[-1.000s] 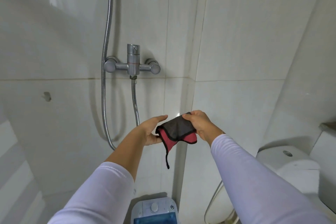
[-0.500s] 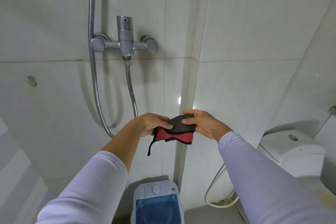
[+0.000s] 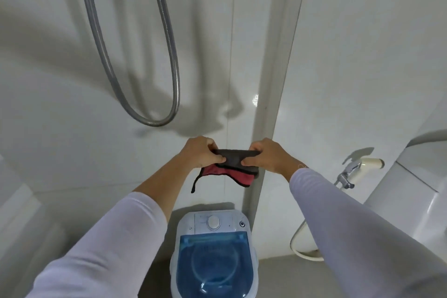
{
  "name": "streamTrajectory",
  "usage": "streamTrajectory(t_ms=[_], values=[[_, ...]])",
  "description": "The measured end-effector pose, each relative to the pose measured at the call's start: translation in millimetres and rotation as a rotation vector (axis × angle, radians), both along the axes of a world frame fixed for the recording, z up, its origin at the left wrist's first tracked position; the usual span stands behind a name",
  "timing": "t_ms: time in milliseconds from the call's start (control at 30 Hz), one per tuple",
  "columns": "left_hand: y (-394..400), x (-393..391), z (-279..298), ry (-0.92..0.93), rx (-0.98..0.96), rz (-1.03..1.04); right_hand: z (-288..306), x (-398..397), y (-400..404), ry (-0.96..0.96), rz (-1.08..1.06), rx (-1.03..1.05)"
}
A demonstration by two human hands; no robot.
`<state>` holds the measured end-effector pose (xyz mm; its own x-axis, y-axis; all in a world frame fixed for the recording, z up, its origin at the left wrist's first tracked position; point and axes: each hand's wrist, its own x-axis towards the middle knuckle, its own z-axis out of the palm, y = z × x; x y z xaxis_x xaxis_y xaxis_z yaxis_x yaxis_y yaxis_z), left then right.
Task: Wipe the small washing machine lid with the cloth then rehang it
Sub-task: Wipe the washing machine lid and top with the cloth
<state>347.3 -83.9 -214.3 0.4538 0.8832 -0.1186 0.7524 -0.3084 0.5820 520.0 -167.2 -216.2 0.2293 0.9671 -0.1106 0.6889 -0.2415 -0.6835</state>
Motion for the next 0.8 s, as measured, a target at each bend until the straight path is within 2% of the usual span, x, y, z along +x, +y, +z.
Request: streamTrajectory(t_ms=[200,333,433,567,667,733,800], values=[[12.3,24.3,-105.1,-0.100,0.118,0.108,-117.3,-1.0,30.7,0.088,-0.138,0.172],[9.4,38.4,-168.0,-0.145,0.192,0.219,-186.6,-1.7,38.4,0.240,-0.239,0.227],[0.8,42.6,-204.1,-0.339,0.071,0.286,-222.1,-0.3,31.1,0.340,-0.248,0.227],[-21.0,44.7,-224.4,-0.484,-0.105,0.291,-243.7,-2.9,8.1,0.670,-0.214,0.184],[-46.5,39.2,-222.2,-0.637,-0.237,0.240,-248.4,-5.6,-12.5,0.782,-0.147,0.197],[-63.2,33.7,-216.7,-0.631,-0.262,0.189,-249.4,-7.5,-26.8,0.818,-0.092,0.210],[-78.0,25.9,-210.7,-0.533,-0.247,0.130,-248.6,-10.0,-40.3,0.822,-0.062,0.219]])
